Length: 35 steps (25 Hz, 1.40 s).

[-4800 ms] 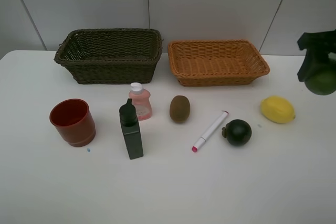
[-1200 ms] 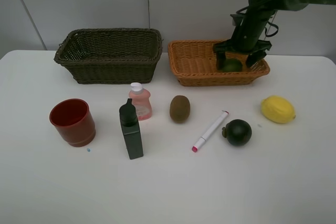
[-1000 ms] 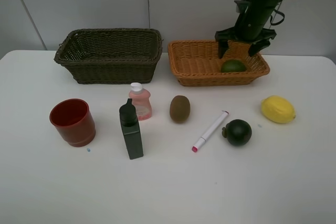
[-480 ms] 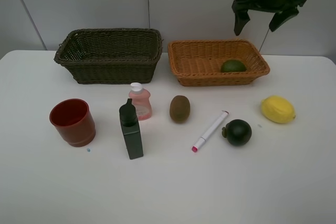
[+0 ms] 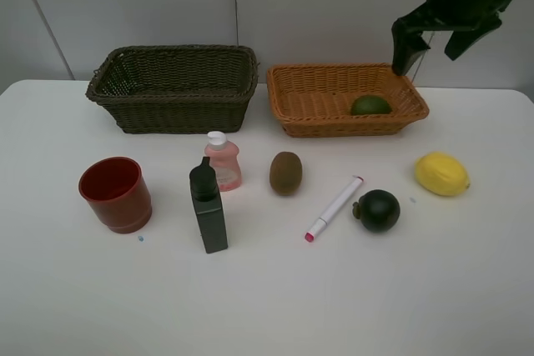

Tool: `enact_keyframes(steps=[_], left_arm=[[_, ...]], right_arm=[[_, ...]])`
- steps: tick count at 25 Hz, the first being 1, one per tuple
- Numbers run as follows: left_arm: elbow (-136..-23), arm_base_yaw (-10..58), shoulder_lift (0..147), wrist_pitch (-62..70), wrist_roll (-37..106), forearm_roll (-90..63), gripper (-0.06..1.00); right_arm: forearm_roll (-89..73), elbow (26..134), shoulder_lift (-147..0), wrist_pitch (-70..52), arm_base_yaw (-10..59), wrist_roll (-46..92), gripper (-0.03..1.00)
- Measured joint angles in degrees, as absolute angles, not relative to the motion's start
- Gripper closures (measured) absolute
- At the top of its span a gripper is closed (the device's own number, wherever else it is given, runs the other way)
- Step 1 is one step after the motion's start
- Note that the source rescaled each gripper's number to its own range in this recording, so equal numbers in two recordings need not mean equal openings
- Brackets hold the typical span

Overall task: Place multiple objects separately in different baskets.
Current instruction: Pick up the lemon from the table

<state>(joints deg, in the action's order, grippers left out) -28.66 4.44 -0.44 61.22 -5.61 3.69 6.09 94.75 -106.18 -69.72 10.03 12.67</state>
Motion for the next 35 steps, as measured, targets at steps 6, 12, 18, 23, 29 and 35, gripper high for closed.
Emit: enact_keyframes(steps=[6,12,18,23,29,35], left_arm=[[-28.7,4.4,-0.4,61.2,-5.6,3.7,0.0],[-28.7,4.4,-0.4,61.2,-5.6,3.7,0.0],[-28.7,4.4,-0.4,61.2,-5.6,3.7,0.0],[-28.7,4.4,-0.4,61.2,-5.6,3.7,0.0],[-28.7,4.4,-0.4,61.2,-5.6,3.7,0.0],[-28.7,4.4,-0.4,61.2,-5.6,3.7,0.0]], right_arm=[[6.0,81.3,-102.6,-66.0,10.0,14.9,-0.03],[8.2,70.9,-102.6,-56.3,10.0,15.8,-0.03],[10.2,66.0,-102.6,-49.1,8.3,16.0,-0.03],[11.7,63.5,-102.7,-45.7,4.3,18.4,-0.03],[13.8,63.5,-104.4,-44.6,3.5,20.0,-0.03],[11.9,63.5,-106.8,-44.3,3.5,24.0,-0.03]])
